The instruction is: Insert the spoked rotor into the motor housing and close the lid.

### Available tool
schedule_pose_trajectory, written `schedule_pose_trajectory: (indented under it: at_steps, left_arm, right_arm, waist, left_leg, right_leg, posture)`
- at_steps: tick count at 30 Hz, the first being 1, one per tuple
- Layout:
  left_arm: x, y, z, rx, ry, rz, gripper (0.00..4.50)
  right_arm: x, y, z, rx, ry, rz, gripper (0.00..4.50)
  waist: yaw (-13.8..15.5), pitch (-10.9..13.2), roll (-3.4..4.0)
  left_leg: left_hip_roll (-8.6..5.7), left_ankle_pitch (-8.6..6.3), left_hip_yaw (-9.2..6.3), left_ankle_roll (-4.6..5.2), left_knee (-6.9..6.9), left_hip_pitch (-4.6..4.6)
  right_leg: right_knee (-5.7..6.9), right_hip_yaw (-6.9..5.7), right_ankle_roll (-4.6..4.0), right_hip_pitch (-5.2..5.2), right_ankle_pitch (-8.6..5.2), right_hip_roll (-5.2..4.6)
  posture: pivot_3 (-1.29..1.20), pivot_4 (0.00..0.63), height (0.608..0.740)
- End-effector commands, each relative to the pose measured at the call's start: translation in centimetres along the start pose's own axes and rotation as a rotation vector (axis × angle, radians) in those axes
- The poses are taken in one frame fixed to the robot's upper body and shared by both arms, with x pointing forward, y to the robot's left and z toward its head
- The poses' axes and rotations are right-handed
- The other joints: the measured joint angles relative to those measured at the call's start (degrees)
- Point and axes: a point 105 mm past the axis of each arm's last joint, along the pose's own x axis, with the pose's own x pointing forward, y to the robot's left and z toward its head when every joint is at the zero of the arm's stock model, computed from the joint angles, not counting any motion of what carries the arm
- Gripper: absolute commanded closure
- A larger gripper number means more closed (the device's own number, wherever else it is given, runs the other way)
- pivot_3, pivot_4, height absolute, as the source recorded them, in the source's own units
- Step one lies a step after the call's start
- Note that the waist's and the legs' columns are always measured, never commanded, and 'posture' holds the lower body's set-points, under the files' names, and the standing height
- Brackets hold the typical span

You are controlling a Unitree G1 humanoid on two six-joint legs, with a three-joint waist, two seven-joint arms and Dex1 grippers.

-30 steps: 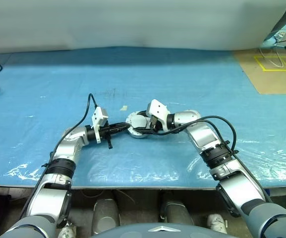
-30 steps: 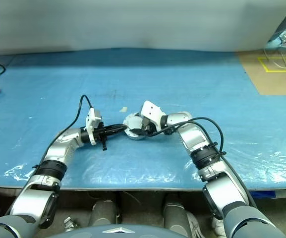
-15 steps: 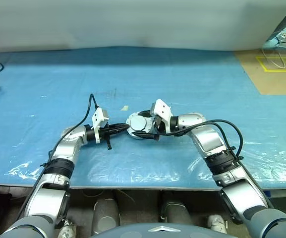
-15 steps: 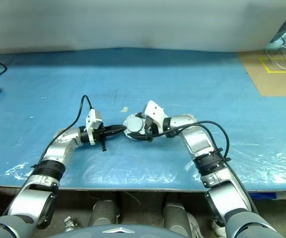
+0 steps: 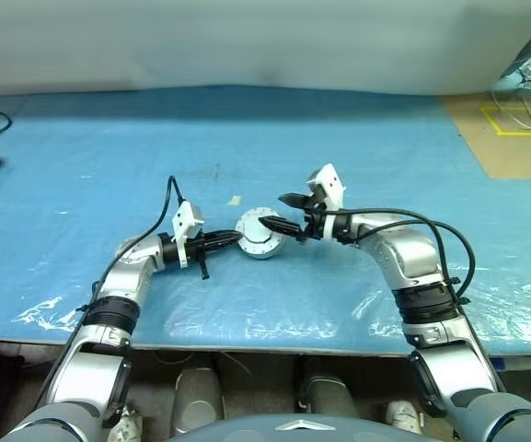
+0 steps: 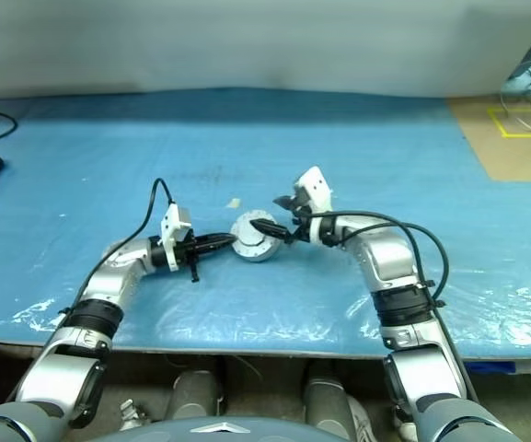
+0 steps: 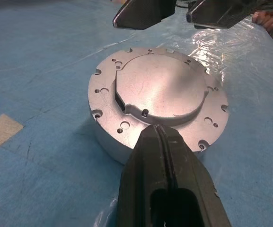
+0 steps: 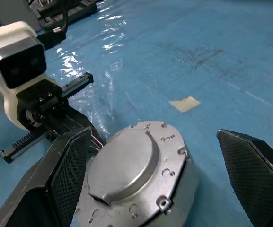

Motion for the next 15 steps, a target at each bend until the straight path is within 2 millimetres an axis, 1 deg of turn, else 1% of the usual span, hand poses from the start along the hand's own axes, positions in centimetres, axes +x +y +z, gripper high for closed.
schedule_pose_trajectory:
  at_steps: [1,4,7,11,15]
  left_arm:
    - [0.3,-0.9,-1.7,-0.038,0.060,-0.025,4.50]
    - [0.3,-0.9,-1.7,-0.038,0.058,-0.025,4.50]
    - [0.3,-0.9,-1.7,-0.037,0.057,-0.023,4.50]
    - [0.2,-0.9,-1.7,-0.036,0.058,-0.020,4.50]
    - [0.1,-0.9,-1.7,-0.036,0.059,-0.017,4.50]
  right_arm:
    - [-1.7,-0.6,0.2,0.159,-0.037,0.002,0.02]
    - [-2.5,-0.7,0.1,0.302,-0.060,0.020,0.02]
    - [-2.7,-0.4,-0.9,0.398,-0.035,0.039,0.02]
    - [-2.5,-0.3,-2.4,0.486,-0.006,0.037,0.02]
    - [-2.0,-0.2,-2.8,0.531,-0.006,0.044,0.02]
  waist:
    - [0.32,0.00,0.00]
    - [0.31,0.00,0.00]
    - [0.32,0.00,0.01]
    - [0.36,0.00,0.01]
    - [0.34,0.01,0.02]
  left_leg:
    - [0.00,0.00,0.00,0.00,-0.01,0.00]
    - [0.00,0.00,0.01,0.00,-0.01,0.01]
    - [0.01,0.00,0.01,0.00,-0.01,0.02]
    - [0.00,0.01,0.01,-0.01,-0.01,0.01]
    - [0.00,0.01,0.01,-0.02,-0.01,0.00]
  right_leg:
    - [0.00,0.00,0.00,0.00,0.00,0.00]
    - [0.01,0.00,0.01,-0.01,0.00,0.00]
    - [0.04,-0.01,0.01,-0.02,0.00,0.00]
    - [0.03,-0.02,0.01,-0.02,-0.01,-0.01]
    - [0.04,-0.02,0.01,-0.04,-0.01,-0.01]
  posture:
    - [0.00,0.150,0.740]
    - [0.00,0.150,0.740]
    - [0.00,0.150,0.740]
    - [0.00,0.150,0.740]
    - [0.00,0.150,0.740]
